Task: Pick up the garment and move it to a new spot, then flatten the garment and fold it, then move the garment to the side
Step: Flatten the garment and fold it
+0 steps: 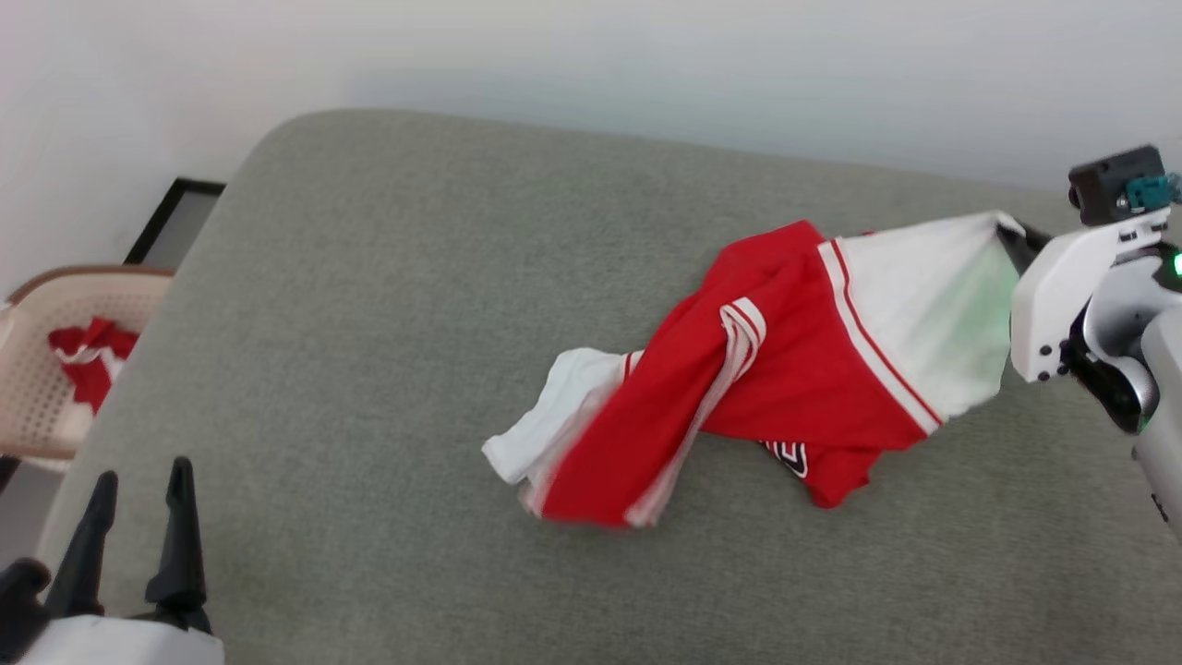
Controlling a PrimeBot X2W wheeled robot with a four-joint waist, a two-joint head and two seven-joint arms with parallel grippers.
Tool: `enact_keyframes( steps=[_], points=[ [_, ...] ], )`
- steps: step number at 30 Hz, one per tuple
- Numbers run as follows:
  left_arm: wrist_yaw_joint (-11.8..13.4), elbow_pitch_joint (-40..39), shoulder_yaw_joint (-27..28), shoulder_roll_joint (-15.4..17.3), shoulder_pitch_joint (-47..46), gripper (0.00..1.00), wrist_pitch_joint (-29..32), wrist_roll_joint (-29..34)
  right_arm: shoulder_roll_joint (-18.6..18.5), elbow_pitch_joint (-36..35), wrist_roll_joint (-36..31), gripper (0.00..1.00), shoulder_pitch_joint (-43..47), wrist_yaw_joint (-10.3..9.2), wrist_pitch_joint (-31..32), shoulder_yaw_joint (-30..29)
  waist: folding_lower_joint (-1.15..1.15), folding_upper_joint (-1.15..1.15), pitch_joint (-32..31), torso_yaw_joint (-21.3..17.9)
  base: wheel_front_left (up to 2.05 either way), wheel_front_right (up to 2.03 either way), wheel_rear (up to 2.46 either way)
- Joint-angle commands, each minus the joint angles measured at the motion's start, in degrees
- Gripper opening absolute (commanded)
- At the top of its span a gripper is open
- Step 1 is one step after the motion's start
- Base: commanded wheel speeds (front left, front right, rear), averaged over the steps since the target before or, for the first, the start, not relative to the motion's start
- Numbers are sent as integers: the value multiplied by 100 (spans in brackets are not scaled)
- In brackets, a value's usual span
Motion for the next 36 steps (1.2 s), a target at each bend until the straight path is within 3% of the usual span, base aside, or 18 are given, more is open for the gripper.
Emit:
enact_keyframes(
  steps=[1, 7, 12, 21, 29, 36],
  points=[
    [-12, -13, 25, -1, 67, 100, 0, 27, -27, -81, 55, 0, -36, -11, -45, 89, 0, 0, -119, -122, 0, 0, 0],
    [7, -47, 156, -28, 321, 100, 0, 41, -581, -1217, 657, 0, 270, -11, -140, 1006, 0, 0, -369, -343, 0, 0, 0],
    [13, -75, 223, -13, 548, 100, 0, 31, -1310, -2297, 1289, 0, 799, -11, -61, 1655, 0, 0, -572, -530, 0, 0, 0],
    [42, -133, 375, 85, 815, 100, 13, -51, -2444, -3282, 1873, 0, 2004, -11, 75, 1818, 0, 0, -728, -919, 0, 0, 0],
    [-5, -95, 339, 88, 684, 100, 12, -44, -2659, -3092, 1750, 0, 2578, -11, 85, 1717, 0, 0, -633, -1111, 0, 0, 0],
    [-48, 21, 273, 84, 565, 100, 11, -2, -2442, -2473, 1807, 0, 2645, -11, -3, 1584, 0, 0, -529, -1174, 0, 0, 0]
  ],
)
